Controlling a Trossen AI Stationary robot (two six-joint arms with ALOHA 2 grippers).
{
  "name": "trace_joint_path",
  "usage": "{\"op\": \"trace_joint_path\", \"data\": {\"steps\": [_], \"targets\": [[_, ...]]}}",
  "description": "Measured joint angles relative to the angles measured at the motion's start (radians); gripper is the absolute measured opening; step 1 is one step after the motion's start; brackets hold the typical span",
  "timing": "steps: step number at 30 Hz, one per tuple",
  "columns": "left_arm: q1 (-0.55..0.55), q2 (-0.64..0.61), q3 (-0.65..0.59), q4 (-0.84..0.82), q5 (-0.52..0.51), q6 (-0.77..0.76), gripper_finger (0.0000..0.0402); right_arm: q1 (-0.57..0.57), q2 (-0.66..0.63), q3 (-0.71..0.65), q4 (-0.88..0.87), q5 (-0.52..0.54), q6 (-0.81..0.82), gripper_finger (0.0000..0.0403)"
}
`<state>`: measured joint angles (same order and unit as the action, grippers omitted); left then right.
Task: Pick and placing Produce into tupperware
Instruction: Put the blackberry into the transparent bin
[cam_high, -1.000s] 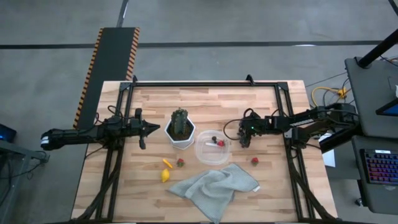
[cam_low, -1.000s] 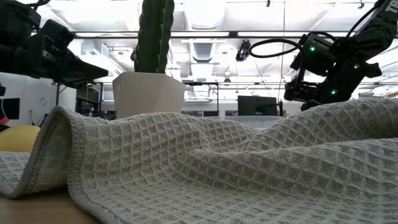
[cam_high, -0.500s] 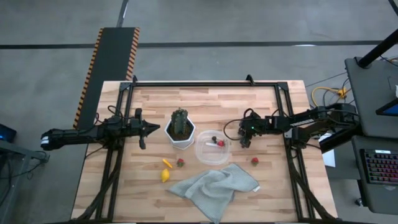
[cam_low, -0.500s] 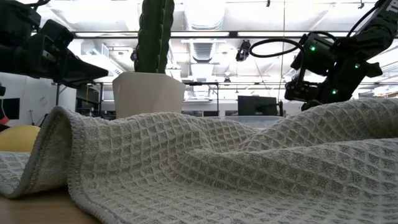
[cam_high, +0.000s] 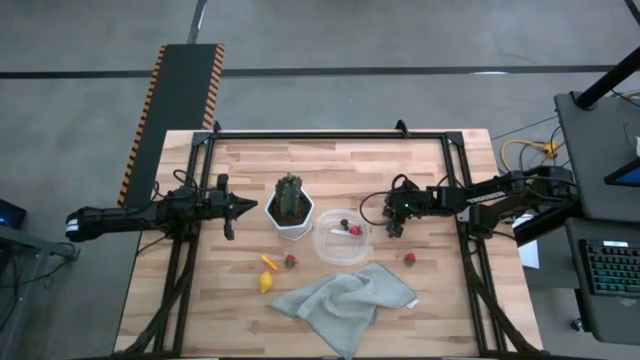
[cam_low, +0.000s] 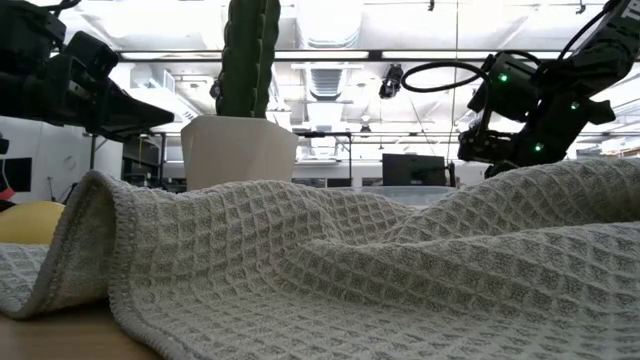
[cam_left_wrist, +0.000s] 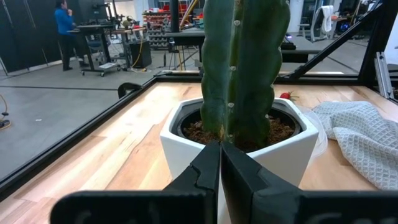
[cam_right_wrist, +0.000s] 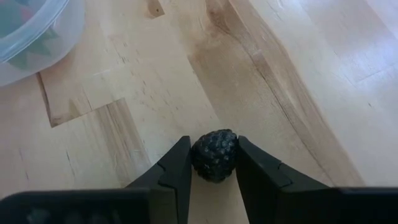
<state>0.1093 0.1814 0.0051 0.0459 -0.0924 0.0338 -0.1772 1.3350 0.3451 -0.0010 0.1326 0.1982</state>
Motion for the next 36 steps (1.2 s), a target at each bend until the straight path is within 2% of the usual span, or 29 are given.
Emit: {"op": "trace_joint_path", "data": {"steps": [13, 25, 36], "targets": [[0.0, 0.0, 0.0, 0.0, 0.0, 0.0, 0.0, 0.0, 0.003, 0.088, -0.109, -0.009, -0.045, 0.0095], [0.0, 0.0, 0.0, 0.0, 0.0, 0.0, 0.0, 0.0, 0.002, 0.14, -0.132, -0.009, -0.062, 0.0094], [0.0, 0.0, 0.0, 0.0, 0.0, 0.0, 0.0, 0.002, -0.01, 0.281, -0.214, -0.017, -0.143, 0.0094]]}}
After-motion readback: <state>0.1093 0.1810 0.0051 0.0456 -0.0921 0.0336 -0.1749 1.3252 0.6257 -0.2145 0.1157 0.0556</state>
